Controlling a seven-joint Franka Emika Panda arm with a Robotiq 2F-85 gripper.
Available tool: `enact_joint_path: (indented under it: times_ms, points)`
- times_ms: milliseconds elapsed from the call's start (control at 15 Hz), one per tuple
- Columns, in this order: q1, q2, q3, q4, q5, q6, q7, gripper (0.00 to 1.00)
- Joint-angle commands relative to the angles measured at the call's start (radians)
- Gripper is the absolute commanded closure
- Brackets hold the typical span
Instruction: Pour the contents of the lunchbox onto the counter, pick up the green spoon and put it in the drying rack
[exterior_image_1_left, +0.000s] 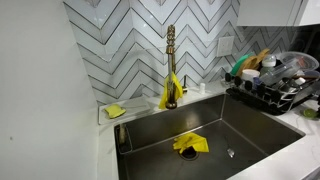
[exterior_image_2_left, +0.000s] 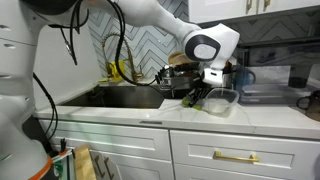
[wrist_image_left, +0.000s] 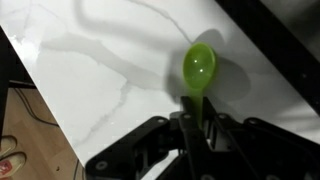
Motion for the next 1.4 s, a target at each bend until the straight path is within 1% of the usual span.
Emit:
enact_joint_path:
  times_ms: [0, 267, 400, 600, 800, 1067, 1200, 1333]
  points:
    - [-0.005, 0.032, 0.003, 0.045, 0.002, -0.041, 0.020, 1.00]
    - [0.002, -0.003, -0.012, 0.023, -0.036, -0.048, 0.029, 0.99]
    - [0.012, -0.050, -0.029, -0.016, -0.089, -0.036, 0.042, 0.99]
    - [0.035, -0.141, -0.056, -0.073, -0.210, -0.006, 0.094, 0.99]
    - [0.066, -0.241, -0.063, -0.126, -0.365, 0.081, 0.135, 0.99]
    - [0.086, -0.363, -0.044, -0.191, -0.557, 0.207, 0.201, 0.99]
    - [0.081, -0.392, -0.029, -0.207, -0.591, 0.250, 0.222, 0.99]
    - [0.074, -0.399, -0.014, -0.219, -0.586, 0.277, 0.223, 0.99]
